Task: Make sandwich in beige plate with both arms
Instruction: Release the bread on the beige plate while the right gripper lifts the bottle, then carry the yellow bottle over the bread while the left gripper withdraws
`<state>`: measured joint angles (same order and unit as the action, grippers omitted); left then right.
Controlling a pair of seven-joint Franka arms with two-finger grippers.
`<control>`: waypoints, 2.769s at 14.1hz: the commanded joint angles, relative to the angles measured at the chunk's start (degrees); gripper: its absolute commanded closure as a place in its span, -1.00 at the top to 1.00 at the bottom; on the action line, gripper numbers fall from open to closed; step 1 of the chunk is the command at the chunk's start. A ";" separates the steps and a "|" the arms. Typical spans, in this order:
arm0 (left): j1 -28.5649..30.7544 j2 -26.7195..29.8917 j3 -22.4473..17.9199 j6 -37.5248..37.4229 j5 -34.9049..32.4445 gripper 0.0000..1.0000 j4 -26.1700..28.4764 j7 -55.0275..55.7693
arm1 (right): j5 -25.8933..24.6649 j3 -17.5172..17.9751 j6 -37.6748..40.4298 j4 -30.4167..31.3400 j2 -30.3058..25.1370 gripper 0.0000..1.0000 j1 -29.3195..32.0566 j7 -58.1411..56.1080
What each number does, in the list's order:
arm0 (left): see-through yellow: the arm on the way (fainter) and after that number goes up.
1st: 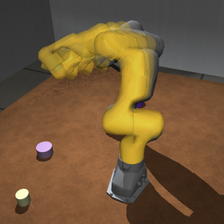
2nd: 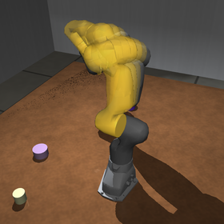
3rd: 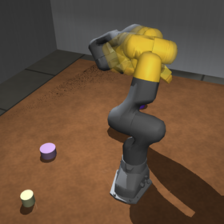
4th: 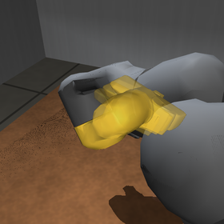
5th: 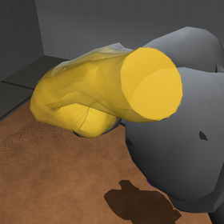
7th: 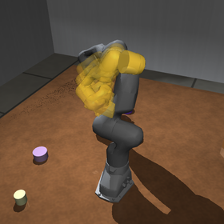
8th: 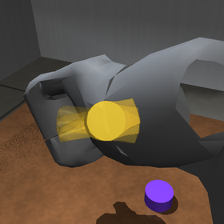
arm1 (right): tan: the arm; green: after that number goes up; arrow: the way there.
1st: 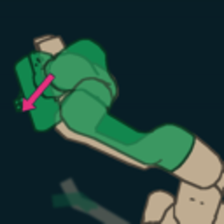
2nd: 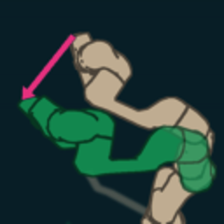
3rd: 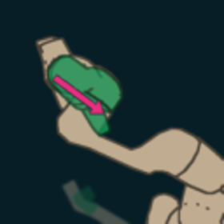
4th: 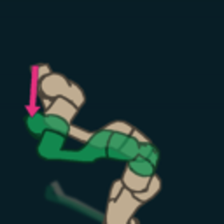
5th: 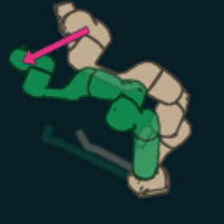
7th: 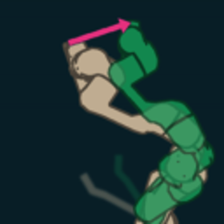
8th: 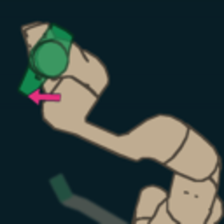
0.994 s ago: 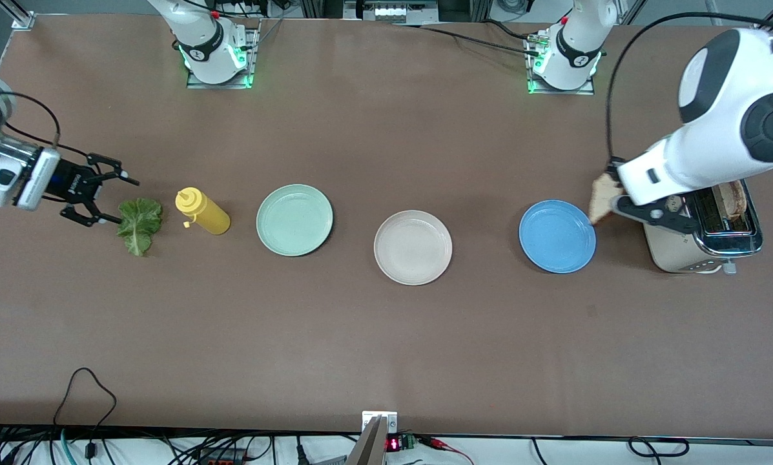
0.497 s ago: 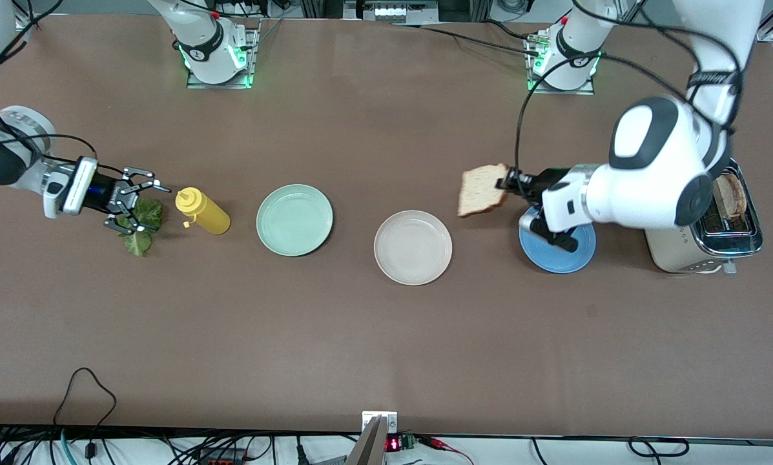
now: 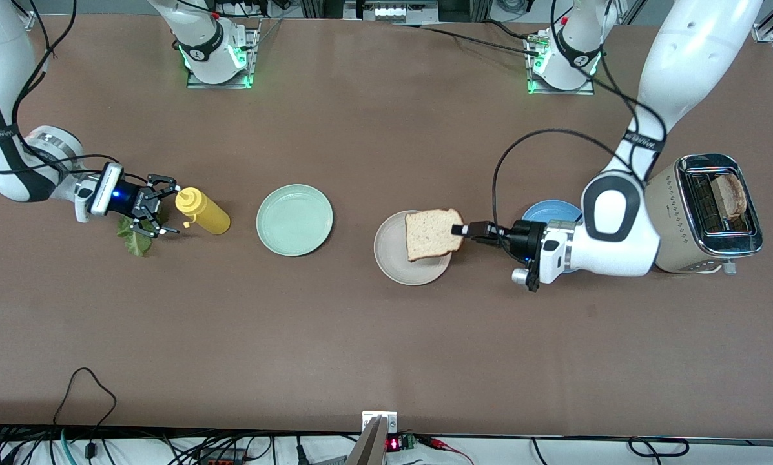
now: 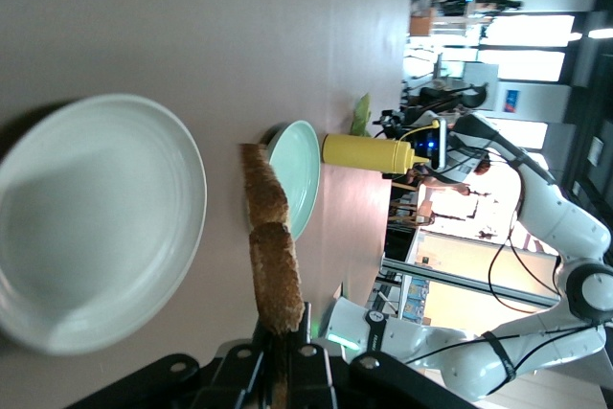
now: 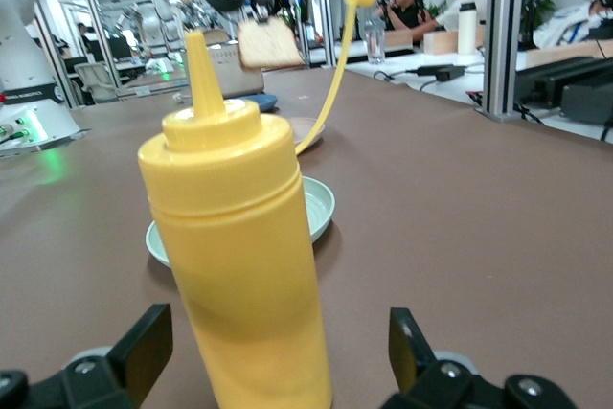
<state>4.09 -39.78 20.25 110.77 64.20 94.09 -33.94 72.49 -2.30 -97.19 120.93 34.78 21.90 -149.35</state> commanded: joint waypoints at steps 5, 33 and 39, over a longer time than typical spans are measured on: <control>-3.56 -6.89 -0.04 2.61 5.85 -1.00 -1.01 -17.03 | 3.62 1.68 3.59 -2.63 5.65 1.00 -0.36 -3.67; -6.55 5.23 0.14 1.65 -46.85 1.00 -3.29 11.06 | 3.01 3.00 -13.79 -2.89 -7.70 -0.36 -12.92 12.48; -9.45 8.75 0.23 -13.44 -67.25 1.00 -11.35 25.93 | -3.83 3.09 -31.54 -4.30 -14.03 -0.35 -23.29 29.78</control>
<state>-4.22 -32.00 20.96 103.38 1.89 86.94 -11.53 70.95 1.40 -124.43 116.48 23.43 2.19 -125.34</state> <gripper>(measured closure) 0.000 0.551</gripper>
